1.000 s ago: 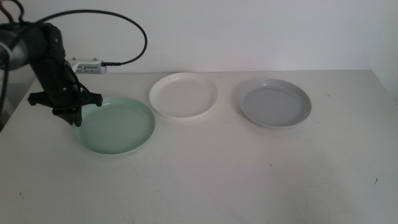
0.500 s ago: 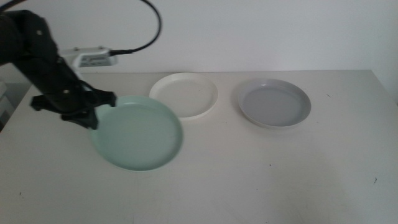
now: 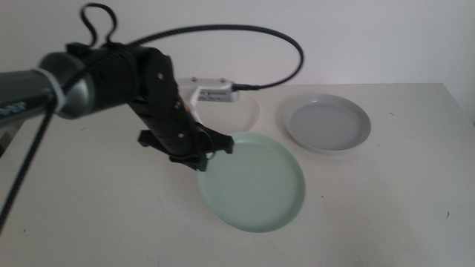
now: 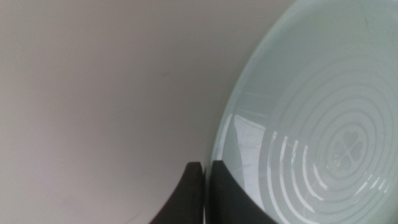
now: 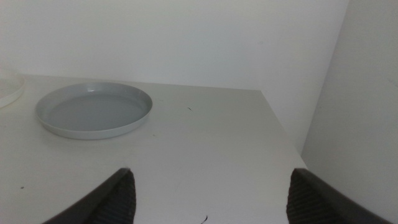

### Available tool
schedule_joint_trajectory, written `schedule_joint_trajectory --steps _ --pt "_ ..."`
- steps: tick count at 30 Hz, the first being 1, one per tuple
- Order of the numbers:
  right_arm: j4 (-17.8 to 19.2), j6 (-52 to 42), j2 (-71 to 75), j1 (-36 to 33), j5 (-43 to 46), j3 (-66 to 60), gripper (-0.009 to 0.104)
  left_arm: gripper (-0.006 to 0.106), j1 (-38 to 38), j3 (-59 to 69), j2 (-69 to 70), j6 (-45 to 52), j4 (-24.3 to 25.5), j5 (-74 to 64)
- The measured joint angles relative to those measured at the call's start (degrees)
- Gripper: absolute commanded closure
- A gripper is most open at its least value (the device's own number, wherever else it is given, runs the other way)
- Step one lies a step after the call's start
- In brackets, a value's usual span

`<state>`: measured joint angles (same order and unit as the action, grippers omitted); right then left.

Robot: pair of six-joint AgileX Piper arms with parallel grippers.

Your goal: Stack the three bowls on top of each other.

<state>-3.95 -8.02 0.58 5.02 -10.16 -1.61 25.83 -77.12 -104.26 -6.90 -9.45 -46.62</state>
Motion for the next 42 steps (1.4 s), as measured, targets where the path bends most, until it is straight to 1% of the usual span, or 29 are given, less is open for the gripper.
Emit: schedule_joint_trajectory --steps 7,17,19,21,24,26,29,31,32,33,36,38,39,40,42 --pt "0.00 0.00 0.00 0.00 0.00 0.00 0.033 0.100 4.08 0.00 -3.70 -0.07 -1.81 4.88" --pt "0.00 0.00 0.00 0.00 0.00 0.00 0.033 0.099 4.21 0.00 -8.11 -0.12 -2.70 5.94" --pt "0.00 0.00 0.00 0.00 0.00 0.00 0.033 0.097 4.21 0.00 -8.54 -0.25 -2.70 6.00" --pt "0.00 0.00 0.00 0.00 0.00 0.00 0.033 0.091 4.21 0.00 -8.81 -0.31 -2.73 6.00" --pt "0.00 0.00 0.00 0.00 0.00 0.00 0.033 0.073 4.21 0.00 -9.13 -0.31 -2.73 6.00" --pt "0.00 0.00 0.00 0.00 0.00 0.00 0.033 0.053 4.21 0.00 -9.13 -0.31 -2.73 6.05" --pt "0.00 0.00 0.00 0.00 0.00 0.00 0.033 0.019 4.21 0.00 -9.13 -0.31 -2.66 6.17" --pt "0.00 0.00 0.00 0.00 0.00 0.00 0.033 0.003 4.21 -0.07 -9.13 -0.24 -2.49 5.97" --pt "0.00 0.00 0.00 0.00 0.00 0.00 0.033 -0.003 4.21 -0.28 -9.13 -0.04 -2.37 5.63" --pt "0.00 0.00 0.00 0.00 0.00 0.00 0.033 -0.005 4.21 -0.67 -9.13 0.08 -2.26 5.18" --pt "0.00 0.00 0.00 0.00 0.00 0.00 0.033 -0.005 4.21 -2.63 -8.67 0.49 -1.69 2.85" --pt "0.00 0.00 0.00 0.00 0.00 0.00 0.033 -0.005 4.21 -4.51 -7.63 0.54 -0.42 0.80" --pt "0.00 0.00 0.00 0.00 0.00 0.00 0.033 -0.005 4.21 -5.32 -7.07 0.54 0.45 -0.04" --pt "0.00 0.00 0.00 0.00 0.00 0.00 0.033 -0.005 4.21 -7.50 -5.65 -0.29 2.70 -2.44" --pt "0.00 0.00 0.00 0.00 0.00 0.00 0.033 -0.005 4.21 -9.50 -4.36 -1.93 5.12 -4.64"
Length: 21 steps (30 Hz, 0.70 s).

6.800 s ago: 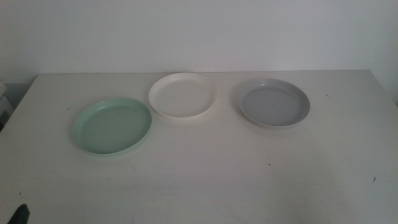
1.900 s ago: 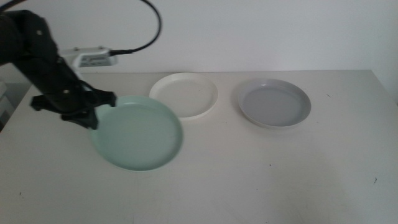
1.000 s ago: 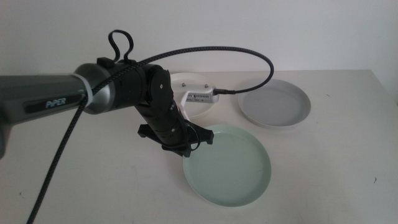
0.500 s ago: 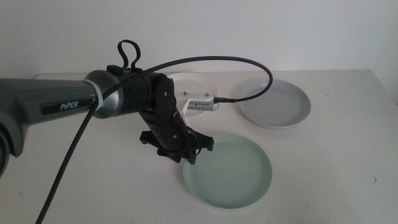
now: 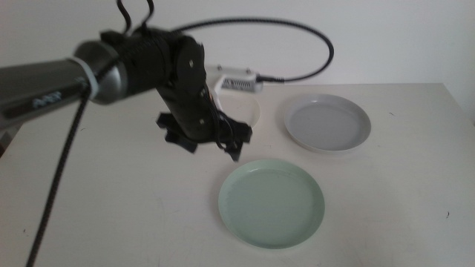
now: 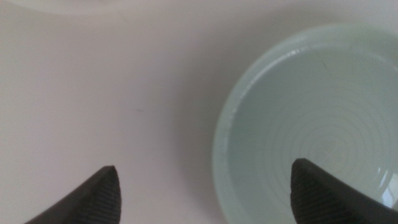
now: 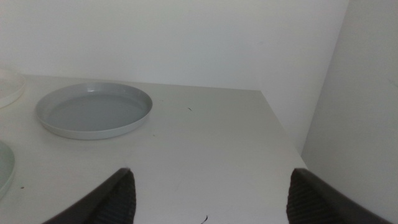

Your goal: Stack the three bowls on top of each other.

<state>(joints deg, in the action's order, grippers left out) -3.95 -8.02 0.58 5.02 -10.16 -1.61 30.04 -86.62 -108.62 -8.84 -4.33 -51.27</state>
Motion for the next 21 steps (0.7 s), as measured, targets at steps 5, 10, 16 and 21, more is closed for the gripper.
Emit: schedule_joint_trajectory --steps 5,10,16,21 --pt "0.00 0.00 0.00 0.00 0.00 0.00 0.033 -0.005 0.00 -3.62 3.43 -5.12 7.64 -4.81" --pt "0.00 0.00 0.00 0.00 0.00 0.00 0.033 -0.005 0.00 -6.32 6.68 -9.15 14.68 -7.93" --pt "0.00 0.00 0.00 0.00 0.00 0.00 0.033 -0.005 -2.28 -12.21 7.75 -10.13 17.74 -12.11" --pt "0.00 0.00 0.00 0.00 0.00 0.00 0.033 -0.005 -6.69 -15.46 6.54 -7.90 14.67 -12.38"
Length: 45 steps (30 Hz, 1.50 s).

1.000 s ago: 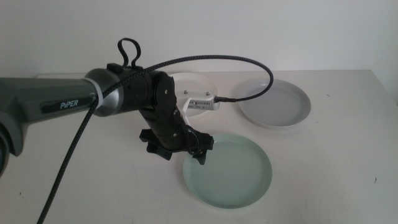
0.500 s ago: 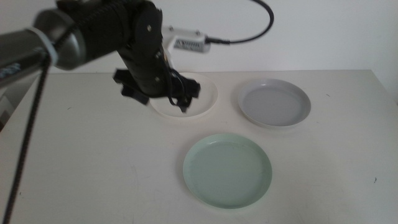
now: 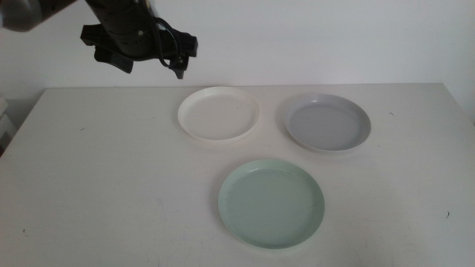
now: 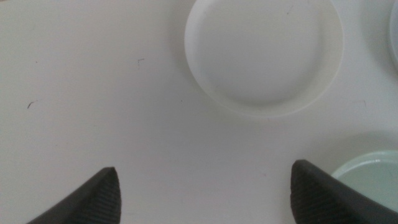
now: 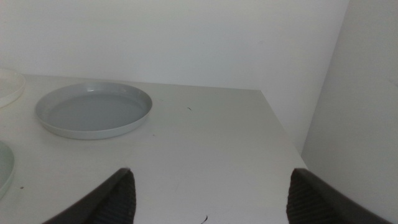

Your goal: Stack the three bowls on top of each other.

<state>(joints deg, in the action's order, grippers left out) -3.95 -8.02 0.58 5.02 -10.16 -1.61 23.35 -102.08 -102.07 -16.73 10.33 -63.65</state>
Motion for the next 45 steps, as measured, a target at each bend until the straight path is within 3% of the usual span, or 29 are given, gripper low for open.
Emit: schedule_joint_trajectory --steps 13,25,35,45 --pt "0.00 0.00 0.00 0.00 0.00 0.00 0.033 -0.005 -7.78 -14.38 -16.99 7.21 -9.44 -0.37" --pt "0.00 0.00 0.00 0.00 0.00 0.00 0.033 -0.005 -9.36 -27.61 -33.13 10.38 -11.96 1.07" --pt "0.00 0.00 0.00 0.00 0.00 0.00 0.033 -0.004 -10.54 -29.09 -39.37 10.89 -13.99 5.40" --pt "0.00 0.00 0.00 0.00 0.00 0.00 0.033 0.032 -10.67 -29.16 -41.48 12.34 -15.16 7.63"
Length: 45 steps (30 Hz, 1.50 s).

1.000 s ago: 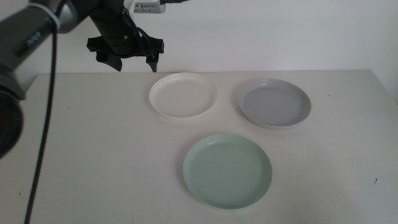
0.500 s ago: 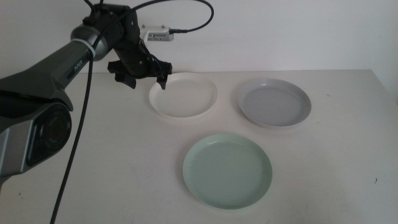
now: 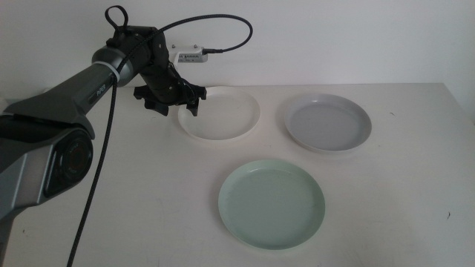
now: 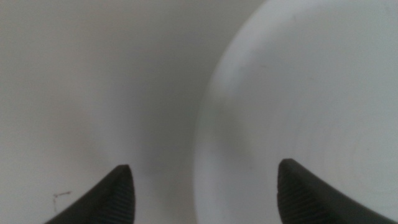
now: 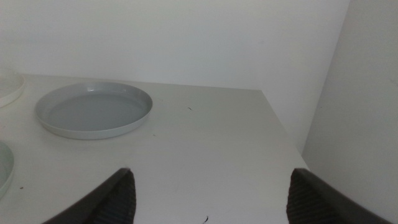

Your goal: Stack the three bowls on top of each other.

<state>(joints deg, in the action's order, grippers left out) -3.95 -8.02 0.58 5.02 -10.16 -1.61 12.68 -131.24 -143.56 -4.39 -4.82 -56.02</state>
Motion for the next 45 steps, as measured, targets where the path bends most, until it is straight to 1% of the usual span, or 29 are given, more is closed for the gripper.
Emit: schedule_joint_trajectory --steps 5,7,9,13,15,24,32,39,45 --pt "0.00 0.00 0.00 0.00 0.00 0.00 0.033 0.039 0.00 0.00 -0.81 0.00 -0.90 0.09" --pt "0.00 0.00 0.00 0.00 0.00 0.00 0.033 0.044 0.00 0.00 -1.05 0.04 -0.98 0.23" --pt "0.00 0.00 0.00 0.00 0.00 0.00 0.033 0.056 0.00 0.00 -1.05 0.04 -0.98 0.23" --pt "0.00 0.00 0.00 0.00 0.00 0.00 0.033 0.086 0.00 0.00 -1.17 0.04 -1.02 0.23" --pt "0.00 0.00 0.00 0.00 0.00 0.00 0.033 0.099 0.00 0.00 -1.18 0.04 -1.04 0.33" --pt "0.00 0.00 0.00 0.00 0.00 0.00 0.033 0.100 0.00 -0.22 -0.53 -0.64 -1.48 1.21" --pt "0.00 0.00 0.00 0.00 0.00 0.00 0.033 0.100 0.00 0.97 6.63 0.13 -0.80 -3.99" --pt "0.00 0.00 0.00 0.00 0.00 0.00 0.033 0.100 1.08 11.31 17.76 0.45 -1.05 -4.14" --pt "0.00 0.00 0.00 0.00 0.00 0.00 0.033 0.100 4.13 25.80 29.58 0.45 -1.54 0.31"
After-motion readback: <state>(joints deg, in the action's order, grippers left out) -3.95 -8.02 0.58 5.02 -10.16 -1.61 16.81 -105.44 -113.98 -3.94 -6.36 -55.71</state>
